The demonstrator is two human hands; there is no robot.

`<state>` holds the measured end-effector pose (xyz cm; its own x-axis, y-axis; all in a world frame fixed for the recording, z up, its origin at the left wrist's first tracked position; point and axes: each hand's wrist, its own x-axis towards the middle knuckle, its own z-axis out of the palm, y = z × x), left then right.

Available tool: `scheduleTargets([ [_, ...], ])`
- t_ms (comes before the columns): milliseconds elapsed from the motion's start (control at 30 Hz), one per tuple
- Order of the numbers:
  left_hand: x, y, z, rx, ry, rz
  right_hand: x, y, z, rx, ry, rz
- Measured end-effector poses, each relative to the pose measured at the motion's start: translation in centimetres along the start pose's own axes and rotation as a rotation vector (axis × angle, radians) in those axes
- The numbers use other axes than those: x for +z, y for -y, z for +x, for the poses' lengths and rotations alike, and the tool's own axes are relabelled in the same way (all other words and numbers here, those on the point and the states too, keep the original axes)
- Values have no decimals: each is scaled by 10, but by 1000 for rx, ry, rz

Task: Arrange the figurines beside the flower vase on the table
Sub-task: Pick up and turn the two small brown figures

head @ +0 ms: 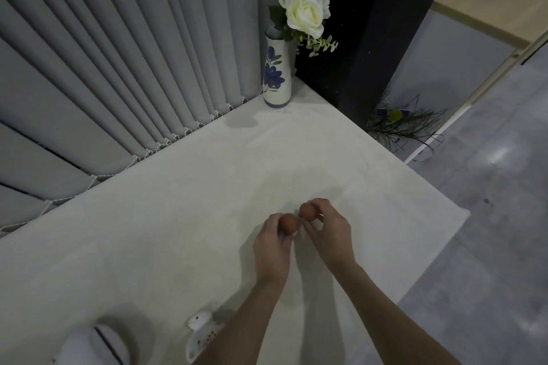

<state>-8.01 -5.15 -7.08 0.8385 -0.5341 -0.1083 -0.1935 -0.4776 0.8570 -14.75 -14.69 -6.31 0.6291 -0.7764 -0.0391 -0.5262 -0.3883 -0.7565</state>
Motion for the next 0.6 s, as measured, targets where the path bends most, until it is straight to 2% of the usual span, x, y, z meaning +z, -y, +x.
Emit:
scheduleTargets([
  [233,-3,-6,2,-92,51,-79,2,5,-4,33,-19,-15],
  [400,-10,2,0,-66,118,-43,-7,7,-7,85,105,-14],
  [467,-23,4,-2,-34,151,60,-17,9,-13,58,130,-17],
  [600,-58,10,-8,-8,170,194,-41,25,-22,-71,-25,-46],
])
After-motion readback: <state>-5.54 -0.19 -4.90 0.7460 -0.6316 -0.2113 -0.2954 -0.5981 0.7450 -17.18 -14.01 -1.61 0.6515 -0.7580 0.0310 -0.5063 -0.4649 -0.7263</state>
